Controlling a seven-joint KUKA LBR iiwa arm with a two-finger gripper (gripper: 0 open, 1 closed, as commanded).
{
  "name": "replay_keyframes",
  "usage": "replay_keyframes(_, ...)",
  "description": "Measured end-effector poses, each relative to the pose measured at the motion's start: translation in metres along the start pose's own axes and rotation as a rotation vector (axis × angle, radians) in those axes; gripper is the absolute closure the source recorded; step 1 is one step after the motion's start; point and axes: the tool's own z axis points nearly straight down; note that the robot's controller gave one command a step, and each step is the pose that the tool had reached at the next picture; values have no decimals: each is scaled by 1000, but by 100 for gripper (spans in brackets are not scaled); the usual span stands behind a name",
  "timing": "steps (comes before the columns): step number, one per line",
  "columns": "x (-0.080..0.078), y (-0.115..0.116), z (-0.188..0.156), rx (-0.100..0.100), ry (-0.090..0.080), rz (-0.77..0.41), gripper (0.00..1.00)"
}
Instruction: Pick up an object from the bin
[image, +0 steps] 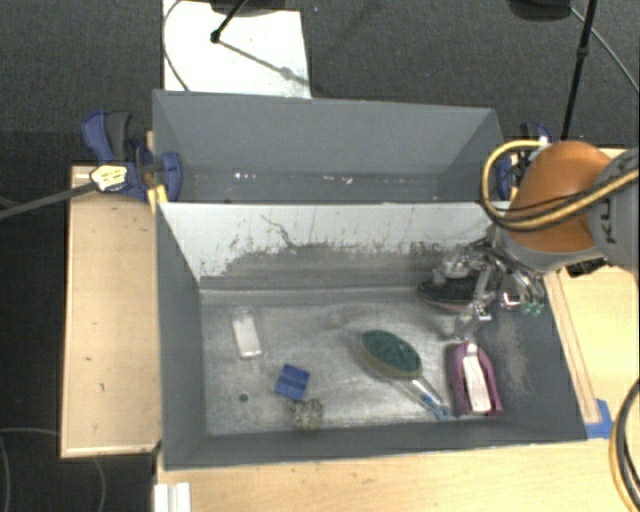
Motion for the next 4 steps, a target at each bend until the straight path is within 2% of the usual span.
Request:
replay_keyframes(1, 1, 8, 0, 8, 1, 88, 0)
replay_keyframes(2, 3, 9, 0, 5, 2, 160, 0)
replay_keyframes(3, 10, 14, 7, 14, 16, 351, 0)
replay_keyframes(4, 14, 13, 10, 16, 24, 351, 100)
